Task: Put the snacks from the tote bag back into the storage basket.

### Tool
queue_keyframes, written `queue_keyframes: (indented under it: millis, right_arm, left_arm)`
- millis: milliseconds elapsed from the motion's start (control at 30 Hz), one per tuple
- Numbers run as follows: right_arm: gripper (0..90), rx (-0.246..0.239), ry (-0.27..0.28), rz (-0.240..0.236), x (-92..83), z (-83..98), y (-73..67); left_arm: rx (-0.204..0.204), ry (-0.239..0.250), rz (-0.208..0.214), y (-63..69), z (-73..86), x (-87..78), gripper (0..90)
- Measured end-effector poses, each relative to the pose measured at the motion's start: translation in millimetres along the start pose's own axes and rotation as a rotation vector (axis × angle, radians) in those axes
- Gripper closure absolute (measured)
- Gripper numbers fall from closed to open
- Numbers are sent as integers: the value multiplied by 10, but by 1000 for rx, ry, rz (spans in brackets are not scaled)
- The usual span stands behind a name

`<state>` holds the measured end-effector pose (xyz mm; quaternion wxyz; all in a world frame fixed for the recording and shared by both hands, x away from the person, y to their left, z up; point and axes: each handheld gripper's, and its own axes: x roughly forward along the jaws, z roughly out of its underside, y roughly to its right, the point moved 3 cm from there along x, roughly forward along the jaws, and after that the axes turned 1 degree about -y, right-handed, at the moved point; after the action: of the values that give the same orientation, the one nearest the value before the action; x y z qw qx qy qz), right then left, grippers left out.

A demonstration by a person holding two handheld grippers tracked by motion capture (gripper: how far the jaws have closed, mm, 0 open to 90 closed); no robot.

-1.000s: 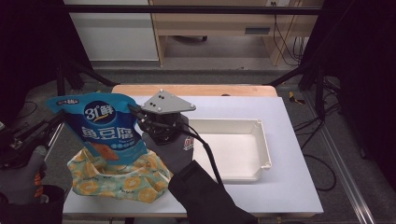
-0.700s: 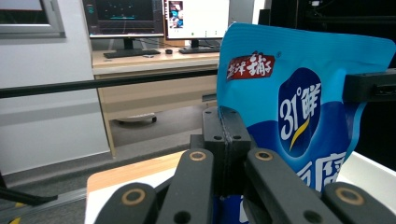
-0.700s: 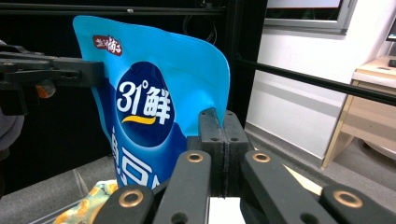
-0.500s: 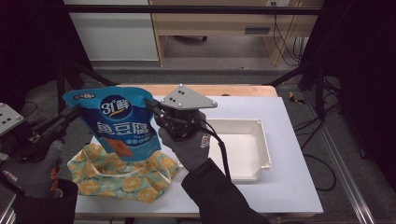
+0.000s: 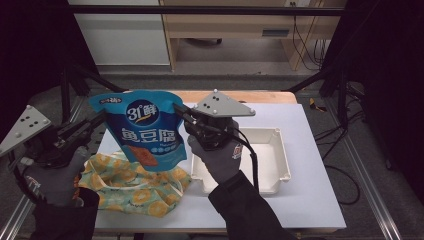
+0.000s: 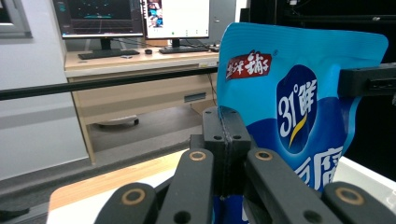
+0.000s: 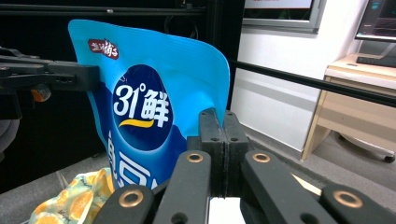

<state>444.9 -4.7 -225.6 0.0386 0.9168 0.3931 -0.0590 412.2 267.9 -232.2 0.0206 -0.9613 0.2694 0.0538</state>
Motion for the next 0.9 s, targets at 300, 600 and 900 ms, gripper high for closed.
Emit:
queue_keyframes:
  millis: [300, 600, 900]
  right_arm:
    - [900, 6, -1, 30, -148, 23, 138]
    - [900, 23, 7, 66, -338, 88, 303]
    - [900, 38, 8, 102, -540, 171, 478]
  left_arm:
    - [8, -2, 27, 144, -20, 147, 900]
    - [43, -13, 49, 357, -44, 318, 900]
    - [45, -25, 93, 543, -36, 505, 900]
